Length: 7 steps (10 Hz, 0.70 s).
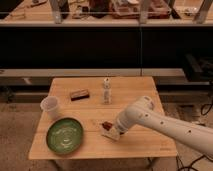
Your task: Place the pepper on the white sponge
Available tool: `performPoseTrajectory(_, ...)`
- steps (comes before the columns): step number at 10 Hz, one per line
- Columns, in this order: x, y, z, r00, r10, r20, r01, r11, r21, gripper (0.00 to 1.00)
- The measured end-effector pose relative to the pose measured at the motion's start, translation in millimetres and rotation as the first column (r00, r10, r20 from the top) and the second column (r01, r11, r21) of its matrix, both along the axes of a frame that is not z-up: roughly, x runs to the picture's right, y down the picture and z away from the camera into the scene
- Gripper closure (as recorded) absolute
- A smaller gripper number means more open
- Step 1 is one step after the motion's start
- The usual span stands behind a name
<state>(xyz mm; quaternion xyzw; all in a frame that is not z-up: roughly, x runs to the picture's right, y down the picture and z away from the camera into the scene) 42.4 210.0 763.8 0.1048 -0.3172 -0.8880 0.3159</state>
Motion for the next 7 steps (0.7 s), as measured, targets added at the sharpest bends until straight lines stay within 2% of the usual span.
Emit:
performPoseTrajectory(2, -0.2, 4.4, 4.4, 1.0, 0.001, 0.0, -0.001, 1.0, -0.007, 0.66)
performPoseTrajectory(6, 3.1, 2.3, 19.8, 1.0, 0.003, -0.019, -0.002, 1.0, 0.005, 0.25)
performPoseTrajectory(7, 0.2, 3.6, 20.7, 1.0, -0.001, -0.015, 0.001, 1.0, 0.003, 0.21)
